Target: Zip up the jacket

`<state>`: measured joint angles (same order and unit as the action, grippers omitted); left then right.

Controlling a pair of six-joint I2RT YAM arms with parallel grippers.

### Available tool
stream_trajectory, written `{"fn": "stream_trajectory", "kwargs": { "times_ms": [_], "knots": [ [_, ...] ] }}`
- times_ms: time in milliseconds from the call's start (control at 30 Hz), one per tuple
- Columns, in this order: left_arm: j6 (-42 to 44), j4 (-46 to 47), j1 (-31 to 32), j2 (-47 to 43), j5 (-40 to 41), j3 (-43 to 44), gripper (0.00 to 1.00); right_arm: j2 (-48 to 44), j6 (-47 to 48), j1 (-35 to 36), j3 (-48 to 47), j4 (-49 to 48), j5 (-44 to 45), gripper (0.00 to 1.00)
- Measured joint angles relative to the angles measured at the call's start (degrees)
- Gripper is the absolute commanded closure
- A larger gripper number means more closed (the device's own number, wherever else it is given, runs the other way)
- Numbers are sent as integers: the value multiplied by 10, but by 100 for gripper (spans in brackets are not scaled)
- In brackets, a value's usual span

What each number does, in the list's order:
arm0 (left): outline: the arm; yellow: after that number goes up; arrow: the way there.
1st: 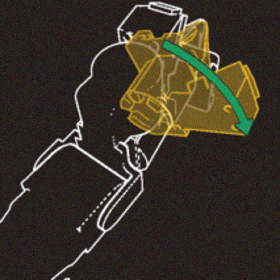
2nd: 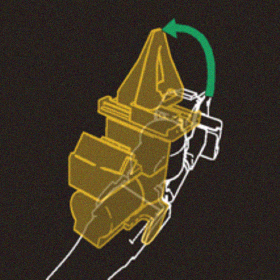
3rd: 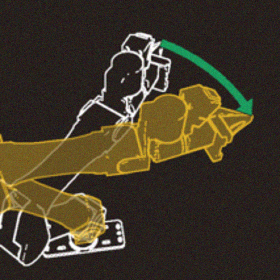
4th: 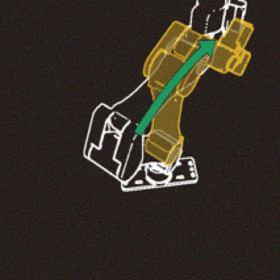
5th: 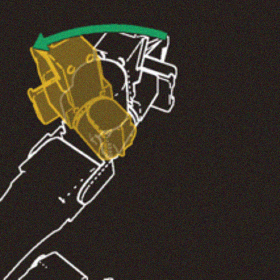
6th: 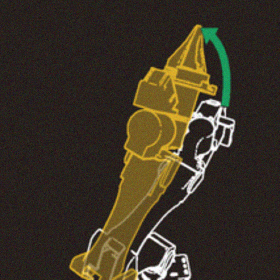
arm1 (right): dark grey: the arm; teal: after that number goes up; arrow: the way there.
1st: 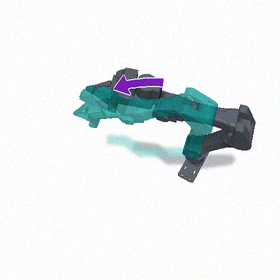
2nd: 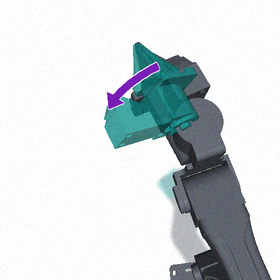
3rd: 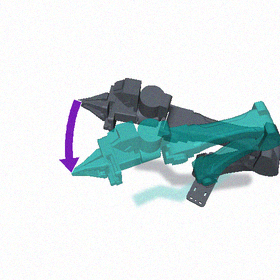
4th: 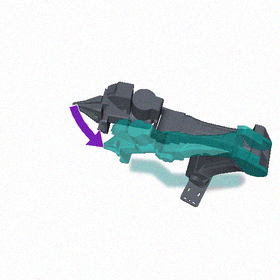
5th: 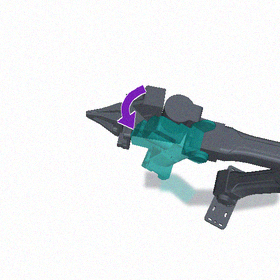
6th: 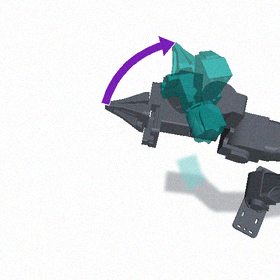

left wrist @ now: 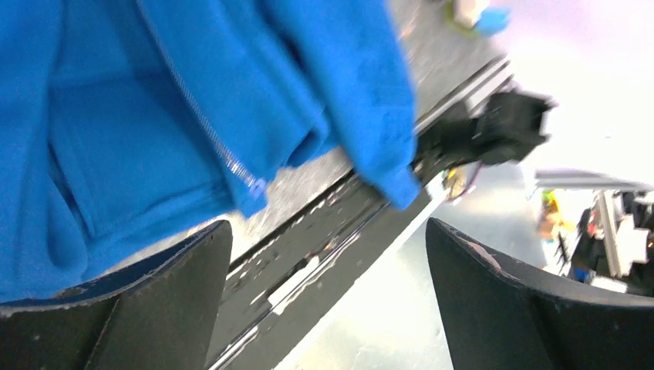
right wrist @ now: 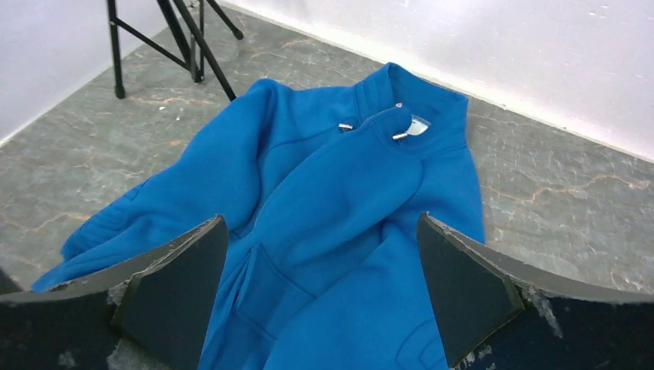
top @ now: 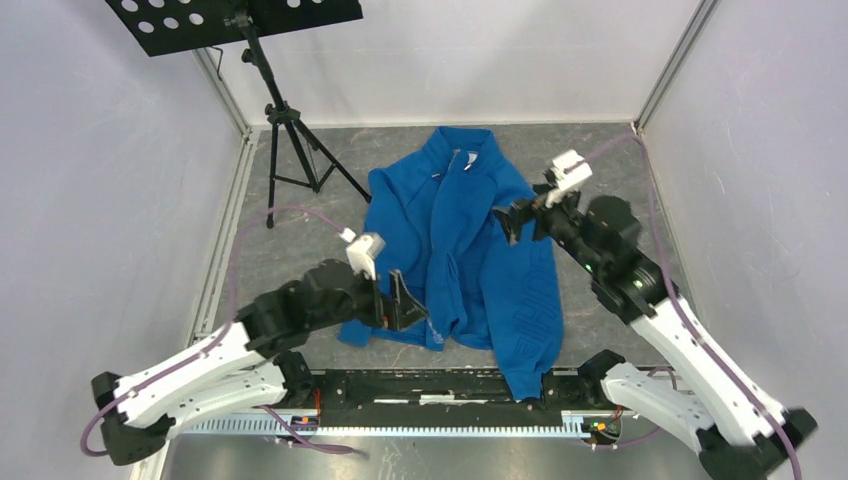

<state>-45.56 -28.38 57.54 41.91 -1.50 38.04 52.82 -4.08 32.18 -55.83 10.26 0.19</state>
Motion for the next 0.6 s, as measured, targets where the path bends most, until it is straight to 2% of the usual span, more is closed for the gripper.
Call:
{"fn": "stream_trajectory", "kwargs": {
  "times_ms": [67,200,533,600],
  "knots": [
    [15,-32,0,-22,20,59,0,-65,-9,0,24,31,-1,2],
    [58,-72,-1,-32,66,197,0,-150,-15,0,12,80,20,2],
    [176,-104,-1,19,147,460,0,-229,-10,0,-72,127,79,2],
    [189,-101,-1,23,152,478,0,-231,-10,0,-92,129,89,2]
  ]
}}
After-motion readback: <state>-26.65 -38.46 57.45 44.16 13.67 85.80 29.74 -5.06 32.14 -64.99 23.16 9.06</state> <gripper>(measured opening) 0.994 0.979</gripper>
